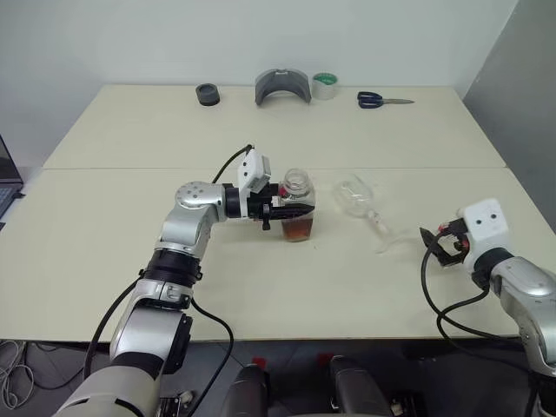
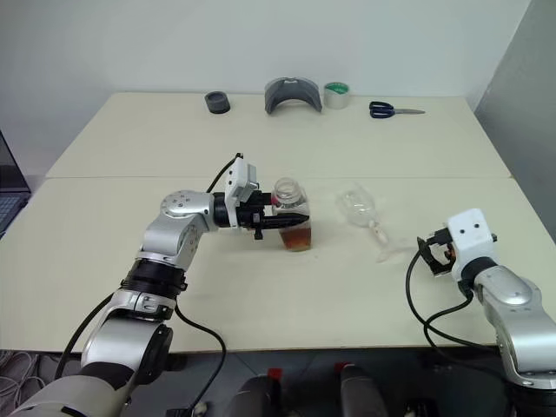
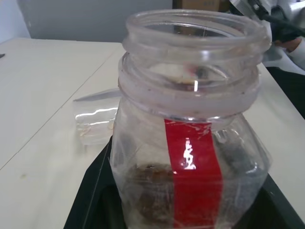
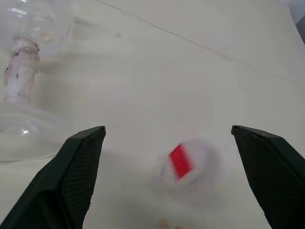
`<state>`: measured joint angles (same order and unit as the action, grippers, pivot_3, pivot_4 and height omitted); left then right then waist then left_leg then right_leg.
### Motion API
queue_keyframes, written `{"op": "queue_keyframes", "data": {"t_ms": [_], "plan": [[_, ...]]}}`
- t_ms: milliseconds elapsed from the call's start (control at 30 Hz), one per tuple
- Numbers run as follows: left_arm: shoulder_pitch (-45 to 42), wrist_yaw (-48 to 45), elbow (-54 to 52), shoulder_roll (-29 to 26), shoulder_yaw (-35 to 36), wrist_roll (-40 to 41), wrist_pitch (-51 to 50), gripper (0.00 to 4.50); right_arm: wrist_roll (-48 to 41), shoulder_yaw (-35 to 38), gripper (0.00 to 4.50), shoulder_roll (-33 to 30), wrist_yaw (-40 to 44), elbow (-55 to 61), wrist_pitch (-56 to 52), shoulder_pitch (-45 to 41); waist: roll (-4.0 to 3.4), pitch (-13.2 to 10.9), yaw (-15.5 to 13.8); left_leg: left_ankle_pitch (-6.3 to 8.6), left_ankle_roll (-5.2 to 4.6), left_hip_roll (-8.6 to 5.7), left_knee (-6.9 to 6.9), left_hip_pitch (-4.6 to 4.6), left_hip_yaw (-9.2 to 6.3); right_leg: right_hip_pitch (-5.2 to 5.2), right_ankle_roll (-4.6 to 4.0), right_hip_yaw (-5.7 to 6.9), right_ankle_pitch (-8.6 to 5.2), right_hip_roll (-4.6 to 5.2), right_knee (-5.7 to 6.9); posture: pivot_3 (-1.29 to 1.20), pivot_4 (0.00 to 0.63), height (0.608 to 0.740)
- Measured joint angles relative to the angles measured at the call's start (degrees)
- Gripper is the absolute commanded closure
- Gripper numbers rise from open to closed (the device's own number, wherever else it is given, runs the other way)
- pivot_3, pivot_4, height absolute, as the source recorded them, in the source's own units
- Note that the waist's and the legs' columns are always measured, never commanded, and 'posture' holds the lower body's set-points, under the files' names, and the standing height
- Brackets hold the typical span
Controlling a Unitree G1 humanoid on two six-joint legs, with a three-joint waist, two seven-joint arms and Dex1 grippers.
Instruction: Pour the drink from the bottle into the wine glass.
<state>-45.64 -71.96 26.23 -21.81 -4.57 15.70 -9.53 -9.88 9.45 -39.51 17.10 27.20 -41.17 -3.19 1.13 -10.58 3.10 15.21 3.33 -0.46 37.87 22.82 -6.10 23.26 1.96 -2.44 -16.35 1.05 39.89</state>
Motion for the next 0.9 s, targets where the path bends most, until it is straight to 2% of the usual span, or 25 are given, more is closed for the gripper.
{"op": "queue_keyframes", "data": {"t_ms": [67,300,567,633,733,900], "plan": [[0.3,0.6,0.0,-0.7,0.5,0.0,-0.1,2.7,2.0,-0.7,0.0,-0.8,0.2,-0.7,1.3,-0.2,0.0,0.0,0.0,0.0,0.0,0.01,0.0,0.0,-0.04,0.0,0.0,0.03,0.0,-0.01,0.0,0.0,0.15,0.74],[0.3,2.9,0.1,-1.2,1.6,0.0,0.0,2.7,1.0,1.4,0.0,3.5,0.4,-2.8,3.4,-3.4,0.0,0.0,-0.1,0.0,0.0,0.0,0.01,0.01,-0.04,-0.01,0.0,0.03,0.0,0.01,0.0,0.0,0.15,0.74],[0.2,11.4,4.5,-3.5,6.1,-0.6,2.0,2.7,-15.0,2.3,0.0,5.3,9.5,7.3,-1.3,-9.4,0.0,0.0,0.1,0.0,0.0,0.02,0.01,0.02,-0.09,-0.01,-0.01,0.07,0.0,0.01,0.0,0.0,0.15,0.74],[0.2,13.4,5.8,-4.9,7.5,-0.6,2.3,2.7,-18.6,0.0,0.0,6.5,10.5,8.4,-4.6,-11.9,0.0,0.0,0.1,0.0,0.0,0.02,0.02,0.0,-0.05,-0.02,0.0,0.06,0.01,0.02,0.0,0.0,0.15,0.74],[-0.7,17.6,9.4,-7.1,9.8,-0.9,2.6,2.7,-21.7,-8.3,0.0,11.6,10.4,8.5,-8.2,-19.2,0.0,0.0,0.6,0.0,0.0,0.09,-0.01,-0.04,-0.13,0.01,-0.01,0.1,0.0,-0.05,0.06,0.0,0.15,0.74],[-1.7,22.1,14.5,-9.9,13.0,-1.0,4.1,2.7,-18.7,-17.0,0.0,17.5,8.2,2.3,-8.6,-27.1,0.0,0.0,0.2,-0.01,0.01,0.0,0.03,0.02,-0.12,0.03,-0.01,0.1,0.01,0.11,0.02,0.0,0.15,0.74]]}}
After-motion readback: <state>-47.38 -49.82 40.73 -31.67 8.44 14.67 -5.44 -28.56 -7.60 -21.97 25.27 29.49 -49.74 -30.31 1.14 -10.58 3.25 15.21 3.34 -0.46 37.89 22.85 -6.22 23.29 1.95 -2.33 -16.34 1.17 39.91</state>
